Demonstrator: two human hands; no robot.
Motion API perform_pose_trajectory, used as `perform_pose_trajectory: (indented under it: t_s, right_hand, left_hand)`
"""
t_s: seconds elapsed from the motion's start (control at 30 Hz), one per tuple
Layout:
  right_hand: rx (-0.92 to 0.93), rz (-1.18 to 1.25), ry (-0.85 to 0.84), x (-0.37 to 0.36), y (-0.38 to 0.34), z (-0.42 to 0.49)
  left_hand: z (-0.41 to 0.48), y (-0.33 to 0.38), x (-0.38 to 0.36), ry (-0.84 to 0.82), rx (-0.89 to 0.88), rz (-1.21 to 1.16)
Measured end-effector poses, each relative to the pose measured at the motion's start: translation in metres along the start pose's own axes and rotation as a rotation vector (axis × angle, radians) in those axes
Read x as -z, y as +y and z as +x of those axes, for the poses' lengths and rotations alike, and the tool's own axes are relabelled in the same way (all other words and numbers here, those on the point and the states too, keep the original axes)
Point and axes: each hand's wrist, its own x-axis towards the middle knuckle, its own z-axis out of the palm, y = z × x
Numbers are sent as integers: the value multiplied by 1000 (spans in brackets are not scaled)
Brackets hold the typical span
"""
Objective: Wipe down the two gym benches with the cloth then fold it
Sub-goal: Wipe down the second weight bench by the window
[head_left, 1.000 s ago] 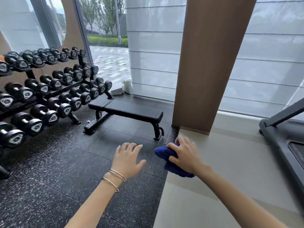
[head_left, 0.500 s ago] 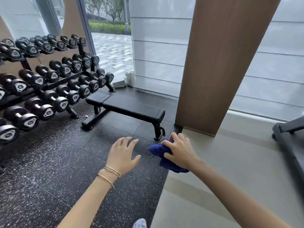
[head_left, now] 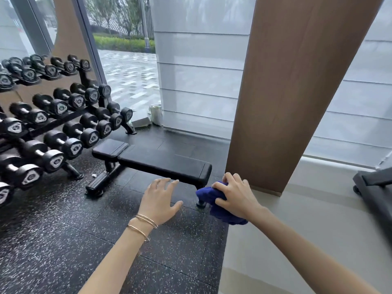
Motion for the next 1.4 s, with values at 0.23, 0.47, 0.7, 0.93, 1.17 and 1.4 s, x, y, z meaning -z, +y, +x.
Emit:
perform_pose_trajectory:
  t_s: [0.23, 0.47, 0.7, 0.93, 1.17, 1.4]
  right_hand:
    - [0, 18, -64, -26, 3, 84]
    - [9, 9, -113, -67, 35, 194]
    - [18, 42, -125, -93, 79, 328]
    - [34, 42, -145, -114, 117, 442]
    - [-70, 69, -194, -159, 150, 515]
    - [-319, 137, -267, -221, 163, 577]
  left_hand:
    - [74, -52, -15, -45, 9, -3]
    - [169, -92, -47, -100, 36, -39]
    - [309, -127, -59, -100, 21, 14]
    - [422, -158, -80, -125, 38, 17]
    - [496, -204, -126, -237, 10, -3]
    - [601, -248, -174, -340, -152, -16]
